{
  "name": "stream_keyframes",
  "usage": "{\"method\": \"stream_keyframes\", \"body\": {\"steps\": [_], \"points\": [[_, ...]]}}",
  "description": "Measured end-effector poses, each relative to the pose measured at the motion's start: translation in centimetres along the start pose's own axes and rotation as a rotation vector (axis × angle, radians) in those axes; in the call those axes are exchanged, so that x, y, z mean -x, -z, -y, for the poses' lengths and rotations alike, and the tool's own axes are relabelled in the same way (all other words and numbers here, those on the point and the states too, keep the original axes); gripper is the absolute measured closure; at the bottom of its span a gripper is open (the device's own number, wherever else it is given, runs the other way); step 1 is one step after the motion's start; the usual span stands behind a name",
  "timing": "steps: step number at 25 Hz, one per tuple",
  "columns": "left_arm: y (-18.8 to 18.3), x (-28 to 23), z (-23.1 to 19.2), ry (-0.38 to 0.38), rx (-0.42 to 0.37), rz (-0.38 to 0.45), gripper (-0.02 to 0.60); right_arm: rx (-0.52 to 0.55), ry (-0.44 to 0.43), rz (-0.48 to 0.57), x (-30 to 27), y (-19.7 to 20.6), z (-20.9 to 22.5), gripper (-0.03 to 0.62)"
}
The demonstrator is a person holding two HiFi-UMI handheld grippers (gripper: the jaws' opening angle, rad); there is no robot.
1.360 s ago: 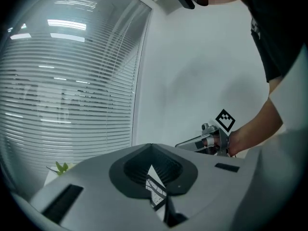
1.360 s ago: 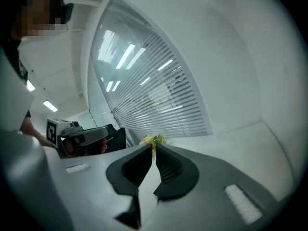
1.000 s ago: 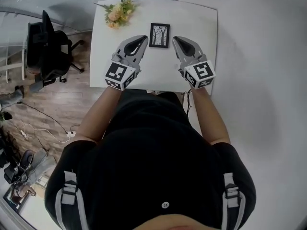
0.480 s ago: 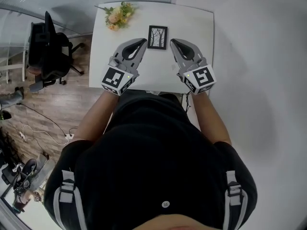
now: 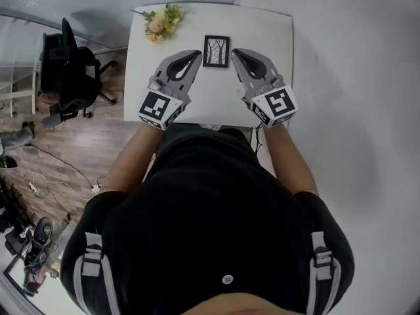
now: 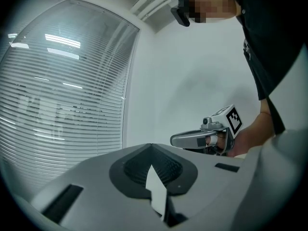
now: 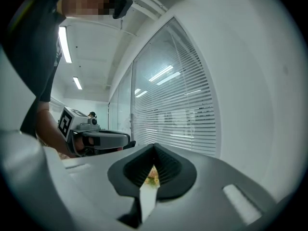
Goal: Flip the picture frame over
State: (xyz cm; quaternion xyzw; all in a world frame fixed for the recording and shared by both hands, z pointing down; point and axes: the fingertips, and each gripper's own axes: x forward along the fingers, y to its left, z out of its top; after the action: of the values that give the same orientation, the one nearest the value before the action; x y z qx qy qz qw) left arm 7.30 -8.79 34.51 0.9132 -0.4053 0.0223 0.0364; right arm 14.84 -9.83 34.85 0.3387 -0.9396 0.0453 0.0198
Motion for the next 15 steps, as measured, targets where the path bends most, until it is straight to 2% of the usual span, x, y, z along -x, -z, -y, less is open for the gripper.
{"method": "stream_keyframes", "body": {"steps": [15], "points": [[-0.29, -0.30, -0.03, 0.016, -0.006, 0.009, 0.580, -0.008, 0.019, 0.004, -0.11, 0.02, -0.06, 0.585]]}}
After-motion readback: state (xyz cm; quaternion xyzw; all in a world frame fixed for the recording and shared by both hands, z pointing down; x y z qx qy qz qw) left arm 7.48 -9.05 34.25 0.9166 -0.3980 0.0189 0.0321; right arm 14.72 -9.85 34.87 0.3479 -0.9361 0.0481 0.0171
